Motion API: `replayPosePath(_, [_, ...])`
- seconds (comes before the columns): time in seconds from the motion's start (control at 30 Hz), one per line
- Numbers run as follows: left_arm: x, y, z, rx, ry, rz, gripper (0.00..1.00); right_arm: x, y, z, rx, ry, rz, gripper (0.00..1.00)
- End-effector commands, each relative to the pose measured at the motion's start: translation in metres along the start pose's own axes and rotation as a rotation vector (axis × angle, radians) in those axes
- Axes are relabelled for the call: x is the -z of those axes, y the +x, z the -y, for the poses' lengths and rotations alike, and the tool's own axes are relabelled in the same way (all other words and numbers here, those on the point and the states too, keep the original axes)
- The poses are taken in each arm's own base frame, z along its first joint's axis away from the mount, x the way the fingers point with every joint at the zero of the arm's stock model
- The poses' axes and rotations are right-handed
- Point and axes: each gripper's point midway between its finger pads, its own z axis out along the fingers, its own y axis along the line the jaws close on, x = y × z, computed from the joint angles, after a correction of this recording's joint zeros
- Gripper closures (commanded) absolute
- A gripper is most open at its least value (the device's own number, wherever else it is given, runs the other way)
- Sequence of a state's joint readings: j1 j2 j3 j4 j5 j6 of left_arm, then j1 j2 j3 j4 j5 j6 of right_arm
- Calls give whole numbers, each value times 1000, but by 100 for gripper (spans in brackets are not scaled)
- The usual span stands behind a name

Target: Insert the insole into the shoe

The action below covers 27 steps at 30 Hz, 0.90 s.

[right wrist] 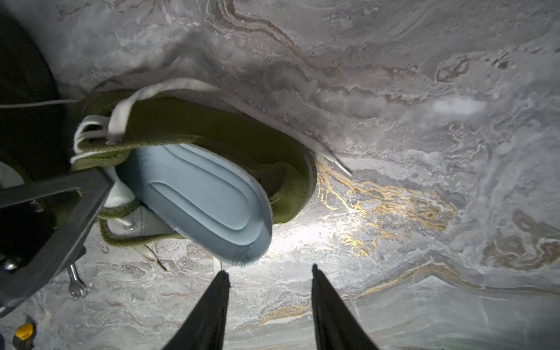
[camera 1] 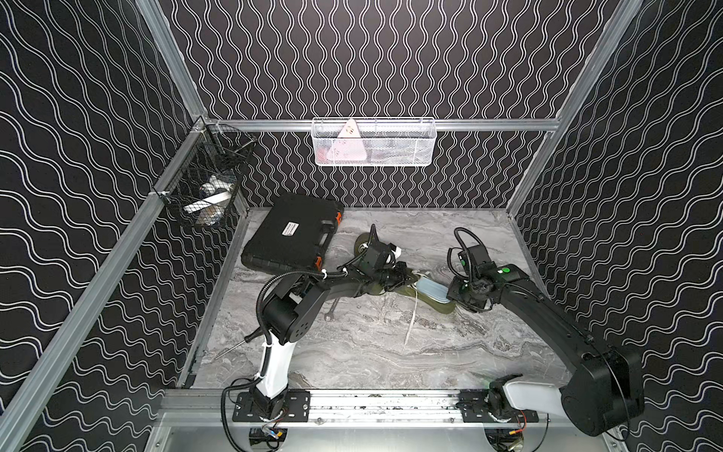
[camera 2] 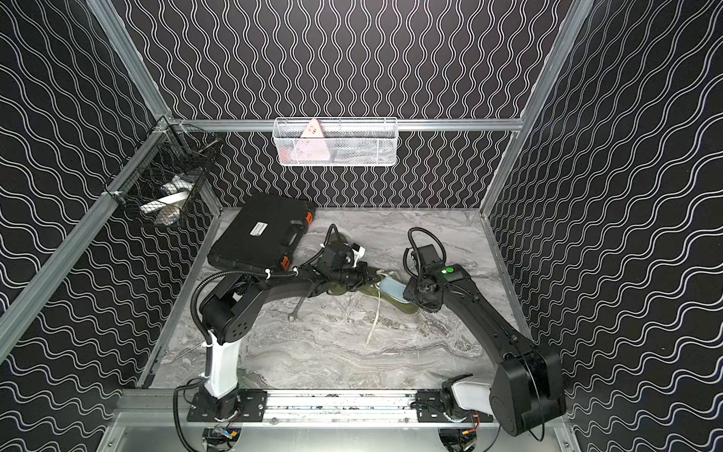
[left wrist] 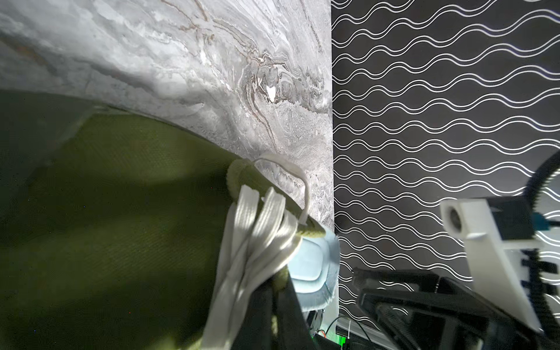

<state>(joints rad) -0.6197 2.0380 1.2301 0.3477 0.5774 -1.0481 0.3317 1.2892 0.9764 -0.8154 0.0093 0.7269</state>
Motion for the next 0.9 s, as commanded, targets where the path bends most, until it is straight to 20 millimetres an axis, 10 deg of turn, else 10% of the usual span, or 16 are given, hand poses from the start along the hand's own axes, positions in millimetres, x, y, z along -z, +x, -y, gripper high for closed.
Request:
replayPosePath(0.0, [2, -6, 15, -21, 54, 21, 100, -1, -11, -10, -37, -49, 47, 55])
replayPosePath(0.43, [1, -4, 15, -19, 60, 11, 100, -25, -14, -5, -94, -74, 25, 62])
replayPosePath(0.87, [0, -4, 13, -12, 66, 10, 100, -37, -19, -17, -95, -145, 18, 93])
